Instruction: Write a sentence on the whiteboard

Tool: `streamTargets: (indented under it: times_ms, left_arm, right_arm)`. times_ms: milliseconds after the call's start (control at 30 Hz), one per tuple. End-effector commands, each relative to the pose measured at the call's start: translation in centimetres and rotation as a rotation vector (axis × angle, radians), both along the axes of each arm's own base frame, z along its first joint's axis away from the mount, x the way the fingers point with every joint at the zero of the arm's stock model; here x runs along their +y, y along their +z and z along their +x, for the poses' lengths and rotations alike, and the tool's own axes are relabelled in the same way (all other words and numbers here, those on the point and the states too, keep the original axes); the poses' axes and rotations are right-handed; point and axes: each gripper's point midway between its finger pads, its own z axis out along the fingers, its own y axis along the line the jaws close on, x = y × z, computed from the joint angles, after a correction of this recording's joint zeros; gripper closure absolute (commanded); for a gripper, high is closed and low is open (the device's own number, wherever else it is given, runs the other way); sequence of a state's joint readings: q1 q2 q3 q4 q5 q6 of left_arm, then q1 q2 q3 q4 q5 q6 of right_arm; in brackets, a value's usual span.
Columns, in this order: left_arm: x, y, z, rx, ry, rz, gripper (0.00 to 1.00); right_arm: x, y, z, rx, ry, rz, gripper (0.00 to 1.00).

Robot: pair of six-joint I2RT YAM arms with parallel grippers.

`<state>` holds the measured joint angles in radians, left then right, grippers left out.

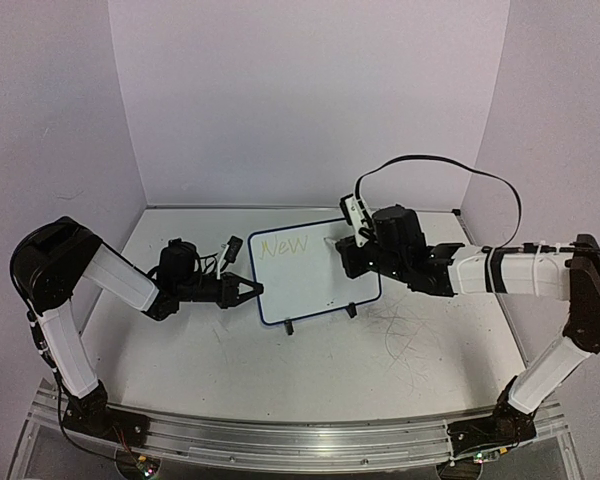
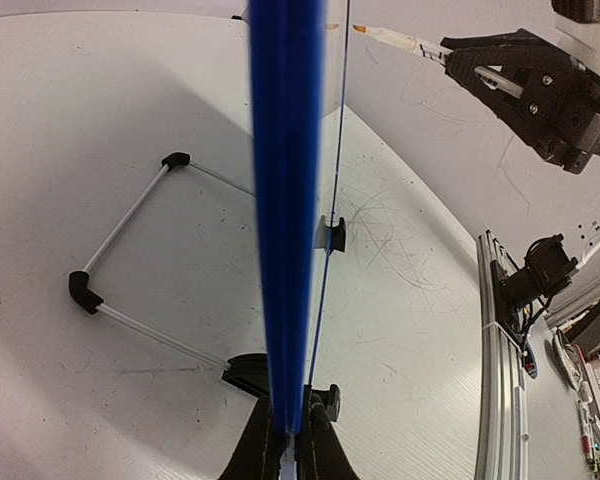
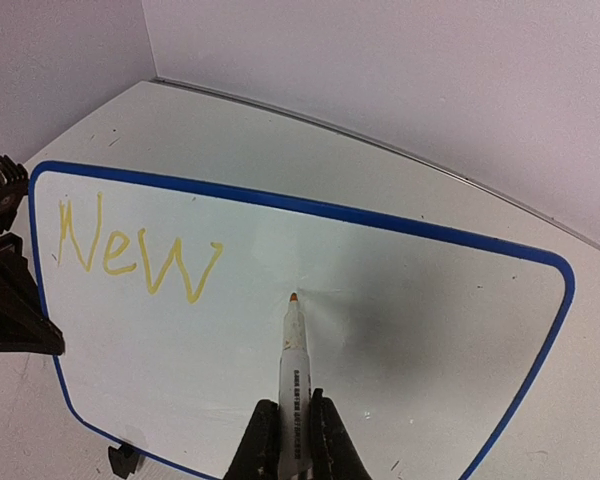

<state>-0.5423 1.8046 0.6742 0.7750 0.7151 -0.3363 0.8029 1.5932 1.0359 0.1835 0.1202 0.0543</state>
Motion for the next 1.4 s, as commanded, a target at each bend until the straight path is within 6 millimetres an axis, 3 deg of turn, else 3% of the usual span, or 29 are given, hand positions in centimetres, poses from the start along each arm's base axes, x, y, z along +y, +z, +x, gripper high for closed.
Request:
streamTargets:
  times_ms: [0,933,1367]
  left_arm:
    - [0.3,0.2,1.4,-0.028,0.047,0.026,1.00]
    - [0.3,0.2,1.2,-0.029,0.040,0.027,1.00]
    - [0.3,0.3,1.3,-0.030,0.040,0.026,1.00]
  right_arm:
    - [0.3,2.6,1.2,-0.052,-0.028,0.063,1.00]
    - [1.1,1.9,2.0,-0.045,-0.030,0.057,1.00]
    - [1.8,1.3,1.5,-0.019,0.011,0.062,1.00]
